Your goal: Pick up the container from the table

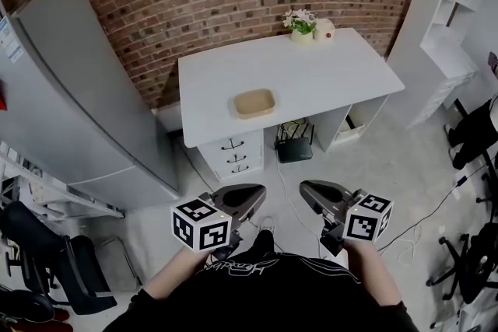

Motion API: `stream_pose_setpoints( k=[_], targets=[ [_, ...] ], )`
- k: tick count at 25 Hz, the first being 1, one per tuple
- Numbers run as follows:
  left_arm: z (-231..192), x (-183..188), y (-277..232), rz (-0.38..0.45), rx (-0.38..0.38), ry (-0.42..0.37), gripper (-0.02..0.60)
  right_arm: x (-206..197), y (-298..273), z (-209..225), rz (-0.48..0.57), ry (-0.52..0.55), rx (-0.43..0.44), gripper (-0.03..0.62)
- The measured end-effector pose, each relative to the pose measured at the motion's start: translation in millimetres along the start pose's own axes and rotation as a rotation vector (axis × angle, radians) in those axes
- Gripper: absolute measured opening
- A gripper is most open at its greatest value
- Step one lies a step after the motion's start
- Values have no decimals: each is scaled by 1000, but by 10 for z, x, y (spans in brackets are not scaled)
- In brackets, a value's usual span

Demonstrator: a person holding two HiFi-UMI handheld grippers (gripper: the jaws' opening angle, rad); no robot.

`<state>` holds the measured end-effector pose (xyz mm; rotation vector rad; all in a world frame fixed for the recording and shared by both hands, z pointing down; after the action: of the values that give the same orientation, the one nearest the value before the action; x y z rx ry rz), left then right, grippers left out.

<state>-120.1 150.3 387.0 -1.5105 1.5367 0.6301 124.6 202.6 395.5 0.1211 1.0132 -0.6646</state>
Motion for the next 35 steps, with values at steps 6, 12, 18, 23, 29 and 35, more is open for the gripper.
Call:
stream_pose_setpoints(
  k=[6, 12, 18, 23, 29, 35],
  targets=[
    [-524, 377, -135, -1, -5, 21, 3, 342, -412, 297, -1, -48, -27, 3],
    [-1066, 700, -300, 19, -20, 41, 3, 718, -780, 565, -18, -30, -55, 3],
    [-1518, 892, -337, 29, -19, 55, 3, 949, -1111, 764, -24, -10, -67, 5],
    [-1803, 1067, -367, 31, -16, 47, 3, 1084, -1296, 922, -20, -3, -73, 5],
    [-1896, 1206, -503, 26, -25, 34, 3, 1158, -1394, 1074, -33, 4, -79, 5],
    [-2077, 1158, -505, 34, -4, 91, 3, 1154, -1536, 1221, -56, -12, -79, 5]
  ],
)
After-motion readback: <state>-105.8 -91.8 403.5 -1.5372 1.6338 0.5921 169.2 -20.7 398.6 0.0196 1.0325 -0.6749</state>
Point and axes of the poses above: the fingertips, and each gripper's own axes: y backward along the fingers, z to its right, x out of its top, the point moved 10 cm from there along y, backward along the fingers, and after that the axes turned 11 degrees about -x, right-handed, at the moved point
